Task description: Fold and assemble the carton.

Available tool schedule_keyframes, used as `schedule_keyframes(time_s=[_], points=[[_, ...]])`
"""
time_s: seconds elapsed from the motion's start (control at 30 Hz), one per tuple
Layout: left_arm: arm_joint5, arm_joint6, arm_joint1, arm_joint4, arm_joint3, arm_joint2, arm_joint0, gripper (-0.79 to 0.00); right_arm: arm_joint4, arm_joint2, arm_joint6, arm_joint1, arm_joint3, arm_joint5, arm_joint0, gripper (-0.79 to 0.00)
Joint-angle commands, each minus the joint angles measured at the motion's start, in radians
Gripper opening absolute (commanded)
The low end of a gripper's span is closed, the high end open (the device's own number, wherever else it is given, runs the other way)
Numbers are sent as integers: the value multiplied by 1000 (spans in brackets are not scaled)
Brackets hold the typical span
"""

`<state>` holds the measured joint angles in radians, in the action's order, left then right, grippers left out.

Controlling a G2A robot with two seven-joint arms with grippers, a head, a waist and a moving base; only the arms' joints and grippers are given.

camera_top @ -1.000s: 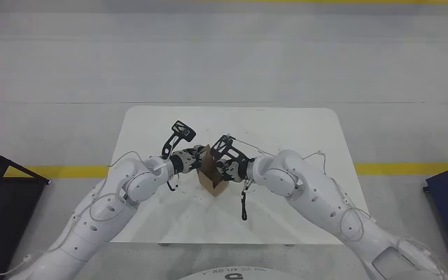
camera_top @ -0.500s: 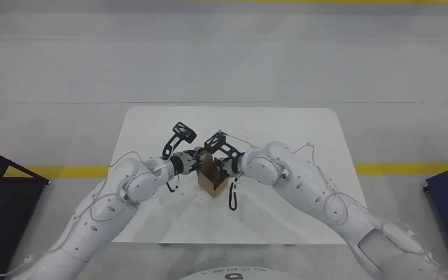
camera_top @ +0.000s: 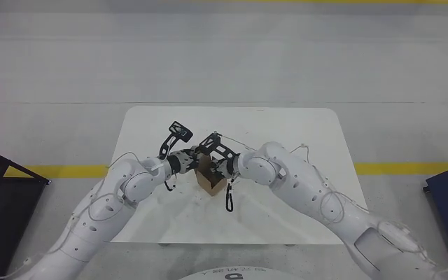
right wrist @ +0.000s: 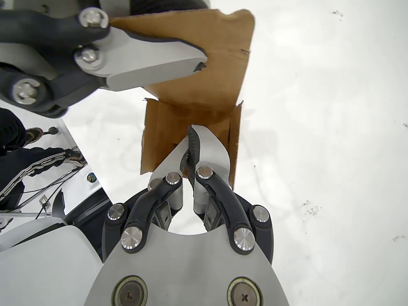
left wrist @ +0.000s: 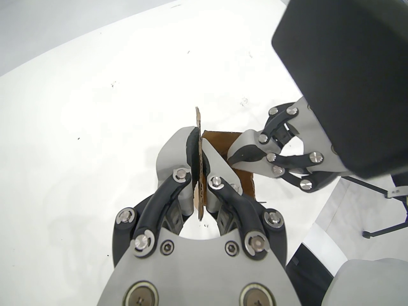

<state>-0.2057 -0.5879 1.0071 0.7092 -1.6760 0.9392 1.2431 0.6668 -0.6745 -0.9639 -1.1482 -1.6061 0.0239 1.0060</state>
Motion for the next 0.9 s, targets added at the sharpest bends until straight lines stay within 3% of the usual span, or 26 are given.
schedule_keyframes(time_s=[0.0,0.3,0.33,0.4,0.43,0.47,0.67,0.87], points=[[-11,9,3,-16,8,-3,-1,-785,-4,-9,-1,1,-2,1,6,-785],[-60,23,10,-70,32,4,6,-785,-24,-19,-17,-7,25,-19,1,-785],[-74,25,9,-81,34,8,12,-671,-35,-20,-35,-9,29,-16,-4,-785],[-127,25,7,-125,42,16,25,-342,-62,-22,-82,-11,44,-3,-21,-785],[-154,18,7,-154,43,20,30,-37,-66,-22,-91,-13,52,-6,-27,-785],[-171,14,6,-174,47,23,32,0,-71,-20,-97,-16,57,-12,-34,-785],[-282,3,-5,-290,65,79,57,0,-90,-33,-129,-20,98,-37,-51,-785],[-374,-51,-34,-411,18,209,97,0,-53,-10,-167,-19,114,-40,-22,-785]])
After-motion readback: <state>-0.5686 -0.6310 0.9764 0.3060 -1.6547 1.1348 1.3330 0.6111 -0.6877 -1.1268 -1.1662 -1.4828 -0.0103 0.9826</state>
